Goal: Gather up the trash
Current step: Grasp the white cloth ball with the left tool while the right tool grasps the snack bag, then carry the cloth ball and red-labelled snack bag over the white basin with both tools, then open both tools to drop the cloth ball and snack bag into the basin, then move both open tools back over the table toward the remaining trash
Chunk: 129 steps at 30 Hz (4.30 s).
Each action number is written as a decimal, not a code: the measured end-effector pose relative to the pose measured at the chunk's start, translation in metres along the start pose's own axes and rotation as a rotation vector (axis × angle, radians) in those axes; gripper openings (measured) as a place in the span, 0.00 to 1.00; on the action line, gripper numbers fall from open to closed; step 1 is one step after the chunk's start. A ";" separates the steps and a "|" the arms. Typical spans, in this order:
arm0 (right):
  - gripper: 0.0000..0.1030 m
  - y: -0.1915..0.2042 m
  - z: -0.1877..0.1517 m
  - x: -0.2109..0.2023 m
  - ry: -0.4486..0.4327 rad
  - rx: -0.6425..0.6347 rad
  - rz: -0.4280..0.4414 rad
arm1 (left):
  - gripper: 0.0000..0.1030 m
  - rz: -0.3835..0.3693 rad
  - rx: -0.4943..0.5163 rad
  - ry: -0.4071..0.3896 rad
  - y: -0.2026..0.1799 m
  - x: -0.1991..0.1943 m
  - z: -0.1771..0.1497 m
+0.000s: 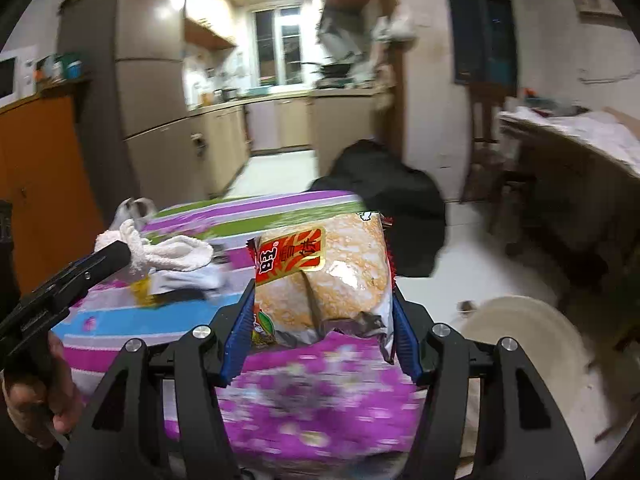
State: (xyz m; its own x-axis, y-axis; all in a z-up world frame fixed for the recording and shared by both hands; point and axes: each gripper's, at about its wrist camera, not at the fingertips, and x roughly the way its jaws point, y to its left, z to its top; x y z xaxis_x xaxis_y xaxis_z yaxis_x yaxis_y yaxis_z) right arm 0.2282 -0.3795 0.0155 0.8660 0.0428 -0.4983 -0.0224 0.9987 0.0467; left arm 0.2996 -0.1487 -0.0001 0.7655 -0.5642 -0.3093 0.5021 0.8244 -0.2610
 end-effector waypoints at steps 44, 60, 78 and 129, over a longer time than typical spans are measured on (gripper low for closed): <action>0.55 -0.231 -0.048 0.022 0.188 0.250 -0.277 | 0.39 -0.233 0.173 0.296 -0.226 0.277 -0.058; 0.56 -0.233 -0.055 0.021 0.183 0.262 -0.281 | 0.39 -0.228 0.189 0.335 -0.237 0.289 -0.058; 0.56 -0.234 -0.056 0.023 0.187 0.271 -0.277 | 0.39 -0.221 0.197 0.345 -0.241 0.297 -0.062; 0.89 -0.038 -0.068 0.029 0.127 0.129 0.143 | 0.81 0.368 -0.126 0.091 0.160 -0.010 -0.009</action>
State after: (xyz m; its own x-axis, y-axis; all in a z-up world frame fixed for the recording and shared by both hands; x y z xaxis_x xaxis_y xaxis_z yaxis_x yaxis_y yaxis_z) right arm 0.2199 -0.4138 -0.0598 0.7887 0.1953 -0.5829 -0.0695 0.9704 0.2311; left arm 0.3682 -0.0118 -0.0469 0.8432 -0.2384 -0.4818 0.1433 0.9635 -0.2260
